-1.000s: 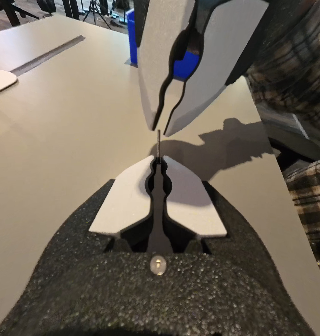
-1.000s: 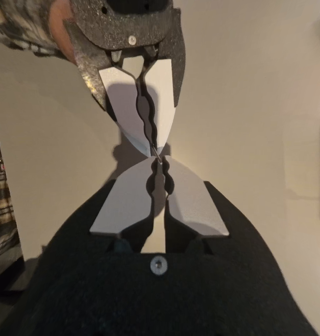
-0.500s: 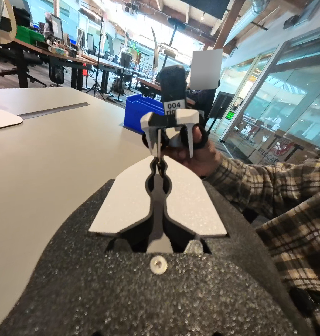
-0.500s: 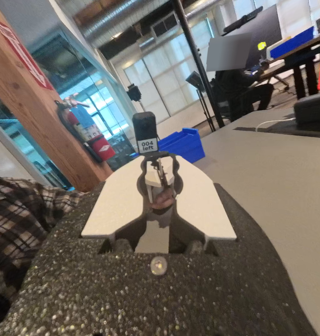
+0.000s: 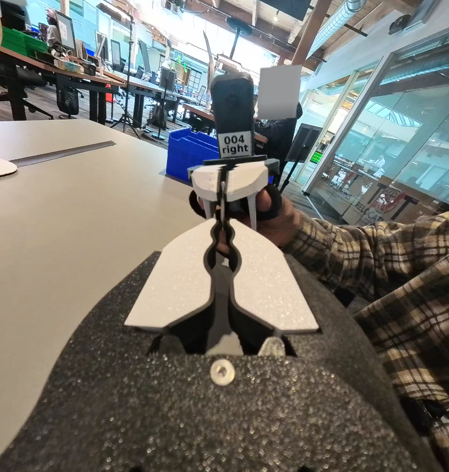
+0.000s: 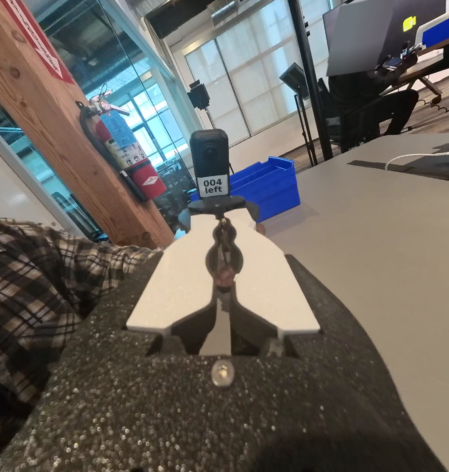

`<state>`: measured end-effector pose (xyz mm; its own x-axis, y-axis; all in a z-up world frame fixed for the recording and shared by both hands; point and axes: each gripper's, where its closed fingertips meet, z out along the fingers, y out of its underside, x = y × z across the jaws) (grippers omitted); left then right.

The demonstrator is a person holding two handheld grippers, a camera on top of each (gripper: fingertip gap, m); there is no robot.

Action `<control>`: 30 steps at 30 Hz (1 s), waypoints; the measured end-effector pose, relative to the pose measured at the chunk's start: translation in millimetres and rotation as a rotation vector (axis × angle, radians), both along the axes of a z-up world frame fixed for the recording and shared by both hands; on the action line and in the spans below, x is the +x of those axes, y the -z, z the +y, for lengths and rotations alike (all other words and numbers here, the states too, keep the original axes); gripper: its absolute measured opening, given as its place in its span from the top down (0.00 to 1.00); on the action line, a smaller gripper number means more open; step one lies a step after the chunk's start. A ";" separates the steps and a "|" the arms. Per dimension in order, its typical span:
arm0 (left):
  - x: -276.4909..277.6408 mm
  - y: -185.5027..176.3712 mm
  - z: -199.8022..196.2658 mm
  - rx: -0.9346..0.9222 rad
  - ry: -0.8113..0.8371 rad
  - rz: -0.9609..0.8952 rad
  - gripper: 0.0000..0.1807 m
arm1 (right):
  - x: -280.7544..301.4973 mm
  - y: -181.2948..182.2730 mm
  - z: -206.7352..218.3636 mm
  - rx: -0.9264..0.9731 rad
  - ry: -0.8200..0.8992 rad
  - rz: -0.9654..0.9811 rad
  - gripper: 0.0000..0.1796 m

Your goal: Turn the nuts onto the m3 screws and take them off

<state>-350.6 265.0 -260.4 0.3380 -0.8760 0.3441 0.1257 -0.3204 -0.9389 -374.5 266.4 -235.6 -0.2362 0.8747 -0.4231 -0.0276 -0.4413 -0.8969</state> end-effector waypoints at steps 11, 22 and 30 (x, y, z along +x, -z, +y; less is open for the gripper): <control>3.6 11.6 -2.7 0.017 0.023 0.113 0.93 | 3.9 5.1 -2.1 0.174 -0.052 -0.209 0.99; 4.5 9.2 -3.4 0.023 0.026 0.095 0.93 | 5.2 8.2 -5.6 0.189 -0.072 -0.225 0.99; 4.0 8.4 -3.3 0.025 0.026 0.091 0.94 | 4.6 9.2 -5.8 0.183 -0.077 -0.227 0.99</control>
